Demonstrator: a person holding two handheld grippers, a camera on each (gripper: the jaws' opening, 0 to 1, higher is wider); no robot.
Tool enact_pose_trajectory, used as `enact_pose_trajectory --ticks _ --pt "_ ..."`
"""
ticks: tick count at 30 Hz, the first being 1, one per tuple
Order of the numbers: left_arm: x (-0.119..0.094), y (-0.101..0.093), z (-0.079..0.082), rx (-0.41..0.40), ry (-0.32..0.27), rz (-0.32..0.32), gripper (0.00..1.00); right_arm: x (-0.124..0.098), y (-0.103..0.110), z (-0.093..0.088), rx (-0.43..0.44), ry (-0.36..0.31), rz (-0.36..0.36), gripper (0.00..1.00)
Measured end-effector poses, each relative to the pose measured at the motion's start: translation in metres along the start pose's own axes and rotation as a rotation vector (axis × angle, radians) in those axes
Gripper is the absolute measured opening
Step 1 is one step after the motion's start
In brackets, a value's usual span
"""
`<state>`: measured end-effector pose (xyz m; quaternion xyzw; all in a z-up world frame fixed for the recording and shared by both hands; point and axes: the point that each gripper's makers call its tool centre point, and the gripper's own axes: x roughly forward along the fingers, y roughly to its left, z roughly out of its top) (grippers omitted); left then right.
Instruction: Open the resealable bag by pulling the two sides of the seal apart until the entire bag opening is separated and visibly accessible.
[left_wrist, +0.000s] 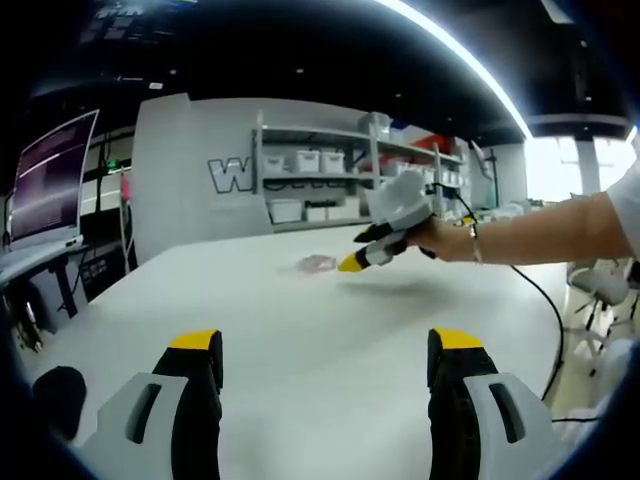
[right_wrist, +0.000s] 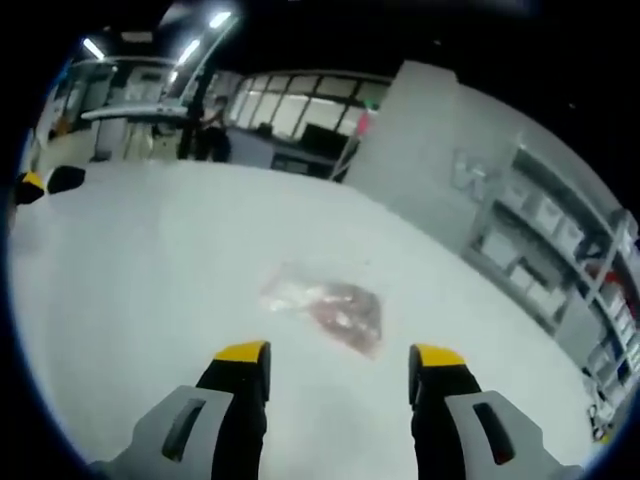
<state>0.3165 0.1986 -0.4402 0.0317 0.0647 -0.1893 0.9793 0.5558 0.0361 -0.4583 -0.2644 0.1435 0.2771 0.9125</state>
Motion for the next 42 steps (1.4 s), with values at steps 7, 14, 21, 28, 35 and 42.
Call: enact_pose_trajectory --ticks 7,14,21,28,35,42 --pt "0.001 0.001 0.000 0.003 0.004 -0.001 0.82 0.012 0.000 0.002 -0.015 0.013 0.011 0.55" --pt "0.002 0.004 -0.001 0.001 0.005 0.005 0.82 0.020 -0.002 0.004 -0.027 0.013 0.016 0.54" --pt "0.003 0.004 -0.003 -0.001 0.009 0.002 0.82 0.025 -0.005 0.004 -0.044 0.016 0.015 0.53" --pt "0.002 0.006 -0.004 -0.004 0.009 0.009 0.82 0.025 -0.003 0.001 -0.070 0.022 0.010 0.52" --pt "0.002 0.006 -0.005 -0.005 0.010 0.011 0.82 0.028 0.001 0.003 -0.126 0.021 0.013 0.52" --pt "0.000 0.009 -0.004 -0.007 0.005 0.019 0.82 0.032 -0.002 0.008 -0.140 0.019 0.013 0.52"
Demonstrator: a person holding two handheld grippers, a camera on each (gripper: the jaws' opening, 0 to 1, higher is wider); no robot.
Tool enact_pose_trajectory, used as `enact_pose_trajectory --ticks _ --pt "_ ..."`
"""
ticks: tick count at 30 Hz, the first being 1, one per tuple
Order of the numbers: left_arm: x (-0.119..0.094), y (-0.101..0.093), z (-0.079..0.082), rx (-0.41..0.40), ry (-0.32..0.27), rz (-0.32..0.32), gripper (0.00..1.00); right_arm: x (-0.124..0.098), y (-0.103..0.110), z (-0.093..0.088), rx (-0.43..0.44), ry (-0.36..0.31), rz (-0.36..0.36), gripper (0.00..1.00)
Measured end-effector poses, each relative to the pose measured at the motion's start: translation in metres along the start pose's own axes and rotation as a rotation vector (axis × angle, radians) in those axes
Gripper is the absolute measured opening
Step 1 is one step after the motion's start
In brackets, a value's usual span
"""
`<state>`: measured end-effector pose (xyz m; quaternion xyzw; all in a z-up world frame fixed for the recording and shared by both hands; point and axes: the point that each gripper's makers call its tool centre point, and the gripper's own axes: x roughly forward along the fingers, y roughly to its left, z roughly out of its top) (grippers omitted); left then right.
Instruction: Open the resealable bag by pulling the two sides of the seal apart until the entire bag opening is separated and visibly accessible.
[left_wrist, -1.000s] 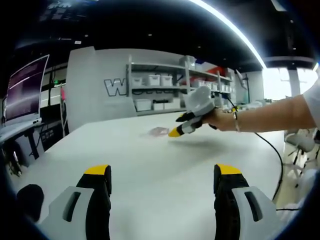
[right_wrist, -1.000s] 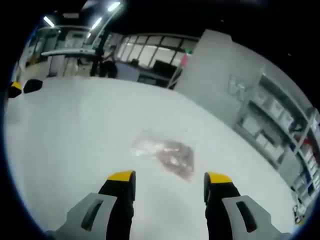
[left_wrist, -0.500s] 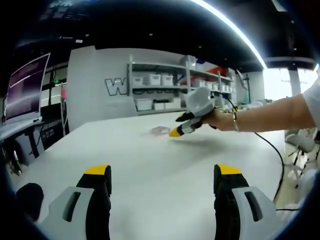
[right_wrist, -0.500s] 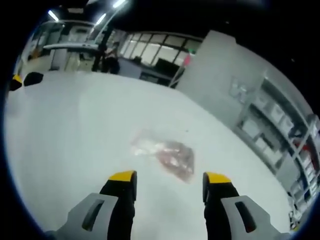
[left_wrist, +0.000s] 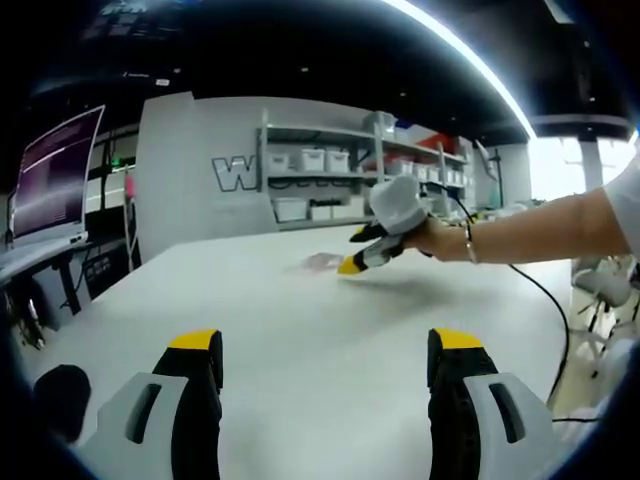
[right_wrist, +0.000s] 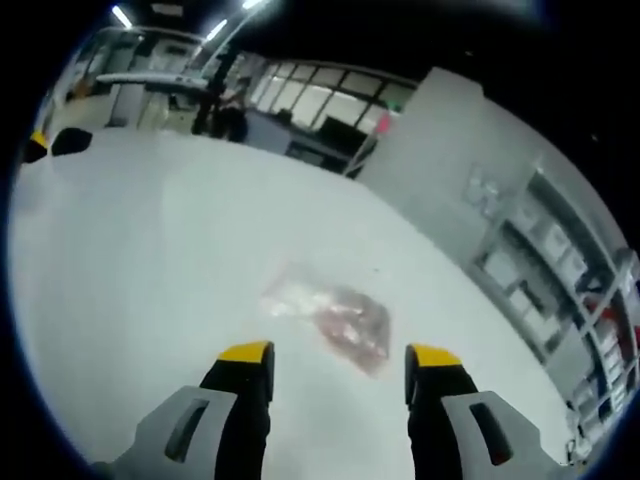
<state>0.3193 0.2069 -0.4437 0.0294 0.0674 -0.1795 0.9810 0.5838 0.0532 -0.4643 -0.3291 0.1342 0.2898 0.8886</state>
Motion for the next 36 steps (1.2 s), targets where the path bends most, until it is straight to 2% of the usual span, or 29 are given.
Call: enact_pose_trajectory --ticks 14,20,24,36 --pt "-0.001 0.000 0.002 0.004 -0.005 0.000 0.82 -0.003 -0.001 0.001 -0.045 0.006 -0.016 0.52" --pt "0.000 0.000 0.003 0.006 -0.006 -0.001 0.82 -0.001 0.005 0.004 -0.137 0.016 -0.014 0.51" --pt "0.000 0.001 0.002 0.005 -0.004 -0.001 0.82 0.001 0.004 0.008 -0.145 0.005 -0.013 0.50" --pt "0.000 0.006 0.004 0.006 -0.006 0.004 0.82 0.012 -0.002 0.005 -0.163 0.027 -0.010 0.51"
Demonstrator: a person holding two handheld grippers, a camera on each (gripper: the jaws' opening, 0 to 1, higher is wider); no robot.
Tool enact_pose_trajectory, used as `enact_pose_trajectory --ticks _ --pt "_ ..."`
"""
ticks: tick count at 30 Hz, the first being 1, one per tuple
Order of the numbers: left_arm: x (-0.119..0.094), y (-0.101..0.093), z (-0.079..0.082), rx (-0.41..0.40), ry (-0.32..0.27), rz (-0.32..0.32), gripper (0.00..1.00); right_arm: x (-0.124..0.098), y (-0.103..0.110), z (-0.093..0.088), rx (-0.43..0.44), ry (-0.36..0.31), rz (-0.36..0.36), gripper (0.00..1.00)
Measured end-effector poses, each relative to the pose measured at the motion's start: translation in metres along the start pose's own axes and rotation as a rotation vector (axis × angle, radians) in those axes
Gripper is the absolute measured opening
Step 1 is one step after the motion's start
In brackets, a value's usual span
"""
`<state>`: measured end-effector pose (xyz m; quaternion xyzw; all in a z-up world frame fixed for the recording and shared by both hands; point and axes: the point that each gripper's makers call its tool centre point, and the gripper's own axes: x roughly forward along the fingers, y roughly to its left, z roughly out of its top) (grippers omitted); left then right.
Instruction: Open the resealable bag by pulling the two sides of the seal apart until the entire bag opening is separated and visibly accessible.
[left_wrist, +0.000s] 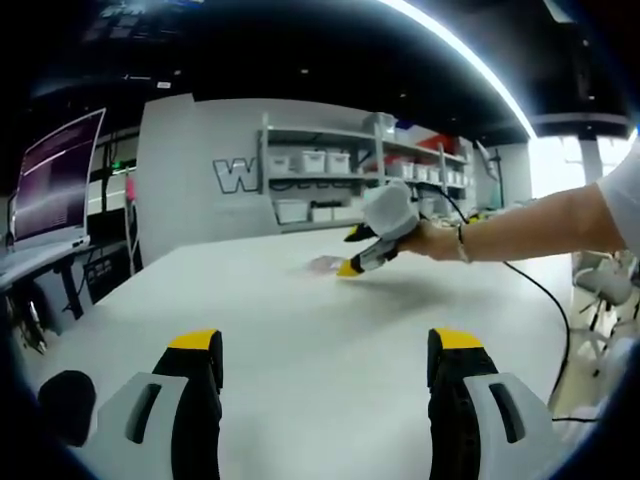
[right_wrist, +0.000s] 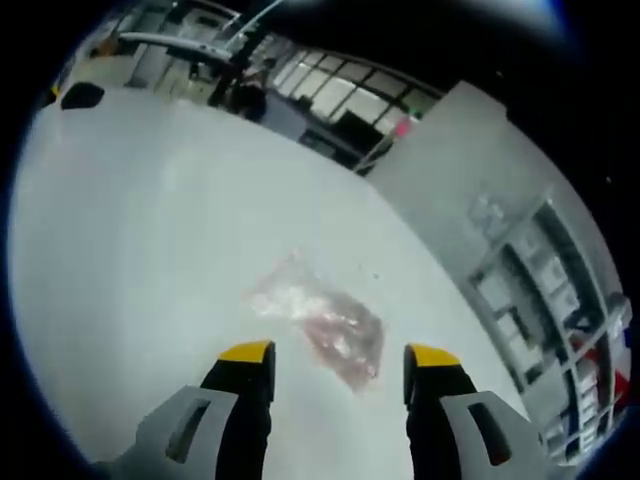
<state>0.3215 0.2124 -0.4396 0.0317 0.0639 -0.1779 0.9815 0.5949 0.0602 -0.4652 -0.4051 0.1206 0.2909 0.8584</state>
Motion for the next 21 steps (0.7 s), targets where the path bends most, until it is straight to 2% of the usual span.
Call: enact_pose_trajectory --ticks 6,10,21 --pt "0.001 0.001 0.001 0.000 -0.003 0.000 0.82 0.005 -0.003 -0.003 -0.007 0.009 -0.002 0.53" --pt "0.001 0.003 0.002 0.000 -0.004 0.002 0.82 0.008 -0.003 -0.005 -0.041 0.020 -0.009 0.53" --pt "0.000 0.006 -0.001 -0.009 -0.005 0.007 0.82 0.014 -0.004 -0.001 -0.091 0.009 -0.018 0.52"
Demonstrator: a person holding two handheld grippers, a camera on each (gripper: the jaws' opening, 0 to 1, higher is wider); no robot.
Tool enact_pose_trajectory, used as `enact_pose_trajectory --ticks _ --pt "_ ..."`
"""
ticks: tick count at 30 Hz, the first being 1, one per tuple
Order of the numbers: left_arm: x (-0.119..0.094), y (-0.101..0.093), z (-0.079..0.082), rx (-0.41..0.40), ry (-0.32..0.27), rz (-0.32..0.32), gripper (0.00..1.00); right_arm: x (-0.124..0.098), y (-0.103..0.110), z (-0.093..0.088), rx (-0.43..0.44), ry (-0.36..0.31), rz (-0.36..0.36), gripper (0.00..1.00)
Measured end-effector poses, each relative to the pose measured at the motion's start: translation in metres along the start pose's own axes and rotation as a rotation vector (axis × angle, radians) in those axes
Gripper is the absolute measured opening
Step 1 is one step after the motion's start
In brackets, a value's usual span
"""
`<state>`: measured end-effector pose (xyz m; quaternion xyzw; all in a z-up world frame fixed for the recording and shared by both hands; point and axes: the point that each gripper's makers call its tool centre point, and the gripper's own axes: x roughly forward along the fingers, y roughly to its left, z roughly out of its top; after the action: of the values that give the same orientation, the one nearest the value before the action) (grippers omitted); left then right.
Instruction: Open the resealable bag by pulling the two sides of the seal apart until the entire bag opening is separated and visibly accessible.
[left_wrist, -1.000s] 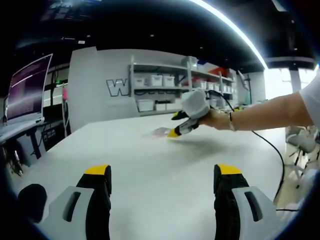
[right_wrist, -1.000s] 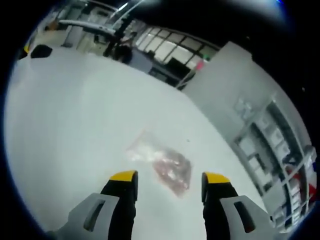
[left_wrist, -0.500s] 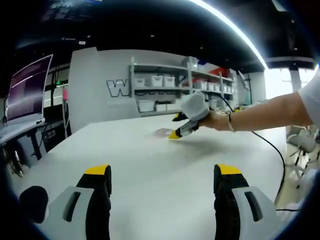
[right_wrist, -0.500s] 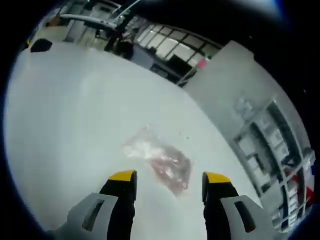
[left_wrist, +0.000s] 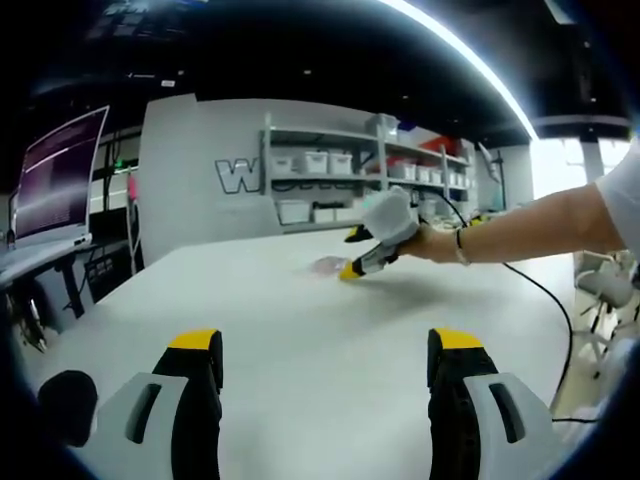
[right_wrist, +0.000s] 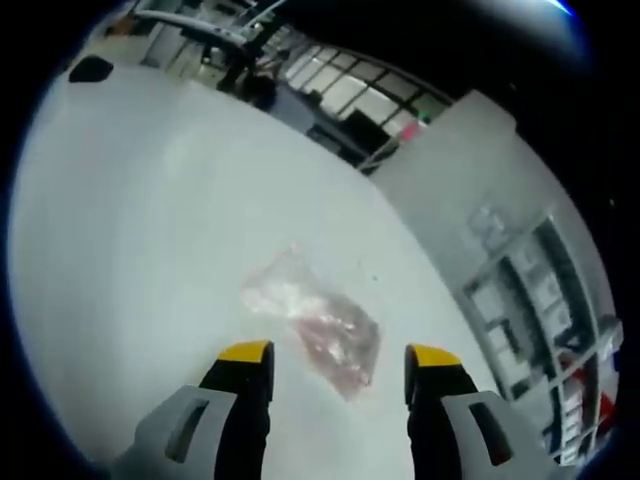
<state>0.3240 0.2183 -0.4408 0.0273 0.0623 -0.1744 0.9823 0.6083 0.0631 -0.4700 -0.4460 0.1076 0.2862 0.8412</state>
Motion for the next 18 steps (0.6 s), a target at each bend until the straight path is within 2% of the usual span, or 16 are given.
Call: enact_pose_trajectory --ticks 18 --pt "-0.0010 0.0058 -0.0029 -0.012 -0.002 0.010 0.82 0.0021 0.0057 0.0055 -0.049 -0.015 0.028 0.46"
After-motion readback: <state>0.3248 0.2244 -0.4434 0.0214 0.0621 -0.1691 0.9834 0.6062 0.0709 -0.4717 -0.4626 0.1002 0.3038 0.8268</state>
